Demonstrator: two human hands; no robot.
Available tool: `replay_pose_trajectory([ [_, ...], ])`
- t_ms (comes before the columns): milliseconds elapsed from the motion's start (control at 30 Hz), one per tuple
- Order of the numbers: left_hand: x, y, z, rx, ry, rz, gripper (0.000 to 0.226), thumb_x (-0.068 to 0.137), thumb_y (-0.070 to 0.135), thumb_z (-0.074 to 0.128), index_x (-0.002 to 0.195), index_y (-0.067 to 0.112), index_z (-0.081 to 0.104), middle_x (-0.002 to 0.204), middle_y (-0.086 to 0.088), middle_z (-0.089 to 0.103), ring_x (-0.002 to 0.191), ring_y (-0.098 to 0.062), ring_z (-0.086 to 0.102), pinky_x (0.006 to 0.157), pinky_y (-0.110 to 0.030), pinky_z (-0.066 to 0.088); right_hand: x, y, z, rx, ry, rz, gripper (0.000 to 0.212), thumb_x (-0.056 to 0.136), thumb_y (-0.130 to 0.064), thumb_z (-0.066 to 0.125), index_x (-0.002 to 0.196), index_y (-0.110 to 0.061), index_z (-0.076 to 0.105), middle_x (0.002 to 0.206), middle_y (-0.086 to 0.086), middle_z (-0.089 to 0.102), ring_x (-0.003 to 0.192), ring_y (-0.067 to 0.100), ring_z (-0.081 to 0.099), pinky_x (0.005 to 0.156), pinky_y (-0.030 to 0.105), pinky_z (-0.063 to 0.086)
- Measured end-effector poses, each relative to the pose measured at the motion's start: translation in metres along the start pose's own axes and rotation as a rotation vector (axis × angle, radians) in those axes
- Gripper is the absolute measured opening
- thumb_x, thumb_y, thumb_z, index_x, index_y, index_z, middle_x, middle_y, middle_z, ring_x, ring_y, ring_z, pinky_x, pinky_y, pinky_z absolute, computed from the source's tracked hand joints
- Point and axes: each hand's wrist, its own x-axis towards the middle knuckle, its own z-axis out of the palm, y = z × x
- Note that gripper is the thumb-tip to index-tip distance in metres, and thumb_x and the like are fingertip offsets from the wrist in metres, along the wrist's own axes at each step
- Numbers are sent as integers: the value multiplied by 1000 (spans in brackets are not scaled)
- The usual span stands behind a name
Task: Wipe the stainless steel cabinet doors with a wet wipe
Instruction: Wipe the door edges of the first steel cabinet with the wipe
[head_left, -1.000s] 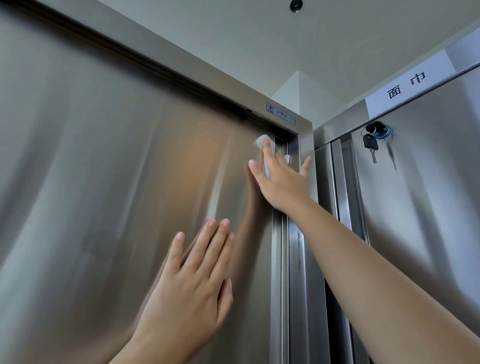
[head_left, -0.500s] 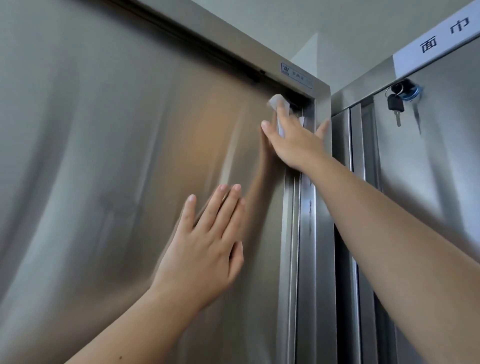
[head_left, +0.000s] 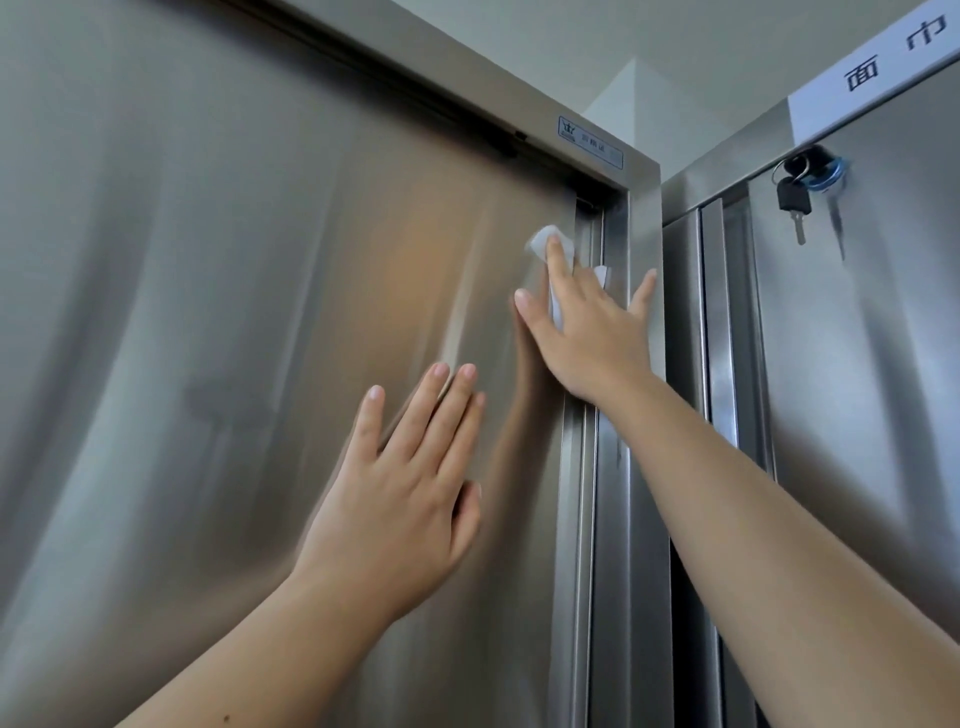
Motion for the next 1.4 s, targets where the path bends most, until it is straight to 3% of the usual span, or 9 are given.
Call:
replay_pose_trajectory([
  [167, 0, 0, -1, 16, -8, 4, 59, 85, 31, 34, 134, 1, 47, 146, -15, 36, 135, -31, 34, 102, -57, 31, -40, 4, 5, -80, -36, -79, 75, 86, -64, 3, 149, -25, -4, 152, 4, 27, 138, 22, 27, 105, 53, -21],
  [400, -1, 0, -2, 32, -19, 11, 59, 86, 30, 32, 135, 1, 46, 147, -15, 34, 136, -31, 32, 103, -57, 30, -13, -3, 2, -1, -18, -1, 67, 93, -59, 11, 149, -26, -2, 154, 5, 23, 140, 21, 21, 105, 54, -21],
  [600, 1, 0, -3, 46, -57, 21, 60, 87, 31, 30, 138, 0, 42, 148, -16, 32, 137, -31, 30, 104, -56, 29, -64, -8, 8, -16, -27, -26, 72, 90, -59, 8, 150, -22, -3, 155, 6, 21, 141, 22, 19, 105, 49, -19],
  [833, -5, 4, -6, 17, -76, 32, 59, 88, 31, 29, 136, 0, 44, 147, -17, 34, 136, -32, 31, 106, -55, 26, -125, -17, 11, -54, -121, -44, 74, 87, -59, 0, 148, -19, -11, 156, 7, 14, 144, 22, 10, 101, 44, -26],
  [1067, -35, 27, -6, -33, -80, 6, 58, 88, 30, 30, 137, 2, 43, 148, -15, 32, 138, -30, 28, 107, -54, 22, -169, -24, 16, -38, -171, -39, 69, 90, -58, 4, 141, -20, -20, 157, 7, 11, 144, 22, 8, 99, 43, -33],
  [1400, -83, 52, -7, -74, -132, 36, 57, 88, 29, 31, 137, 2, 43, 147, -15, 34, 136, -31, 30, 108, -51, 16, -227, -32, 22, -2, -207, -10, 66, 93, -55, 14, 145, -18, -5, 154, 9, 23, 142, 24, 20, 105, 46, -26],
])
